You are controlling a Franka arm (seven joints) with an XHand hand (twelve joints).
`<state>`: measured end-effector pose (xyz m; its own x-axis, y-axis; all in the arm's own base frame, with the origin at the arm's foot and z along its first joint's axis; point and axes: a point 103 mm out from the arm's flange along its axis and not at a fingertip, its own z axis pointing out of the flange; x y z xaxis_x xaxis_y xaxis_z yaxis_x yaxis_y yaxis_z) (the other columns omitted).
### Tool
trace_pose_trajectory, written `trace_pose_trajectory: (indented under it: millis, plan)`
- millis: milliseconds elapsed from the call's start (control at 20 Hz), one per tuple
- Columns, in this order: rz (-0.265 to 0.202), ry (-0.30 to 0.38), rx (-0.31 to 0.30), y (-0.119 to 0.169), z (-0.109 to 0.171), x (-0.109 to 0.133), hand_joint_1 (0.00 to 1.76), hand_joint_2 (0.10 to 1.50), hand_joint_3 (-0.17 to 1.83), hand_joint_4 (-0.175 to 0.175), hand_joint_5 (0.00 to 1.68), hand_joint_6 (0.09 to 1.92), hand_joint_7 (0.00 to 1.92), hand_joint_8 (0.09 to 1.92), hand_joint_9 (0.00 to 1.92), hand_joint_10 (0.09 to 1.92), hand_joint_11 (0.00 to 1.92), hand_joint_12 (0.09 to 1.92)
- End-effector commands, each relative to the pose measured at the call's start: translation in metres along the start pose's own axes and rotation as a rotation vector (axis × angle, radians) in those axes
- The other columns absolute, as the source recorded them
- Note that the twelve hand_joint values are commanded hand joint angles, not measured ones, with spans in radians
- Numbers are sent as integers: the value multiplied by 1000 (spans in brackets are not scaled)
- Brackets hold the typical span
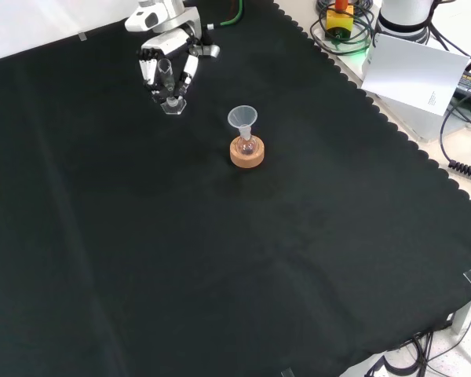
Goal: Pick up the graduated cylinder.
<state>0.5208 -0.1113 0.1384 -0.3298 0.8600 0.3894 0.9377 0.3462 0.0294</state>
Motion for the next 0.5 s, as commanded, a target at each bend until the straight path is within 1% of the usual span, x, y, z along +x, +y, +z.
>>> trace_pose_trajectory:
  millis: [50, 500]
  plan:
    - [15, -53, 82, -18, -15, 8, 1127, 1130, -3, -108, 962, 1030, 1181, 434, 1503, 87, 1393, 741]
    - [27, -109, 163, -48, -23, 31, 1126, 1127, -3, -101, 967, 1022, 1190, 424, 1507, 87, 1398, 734]
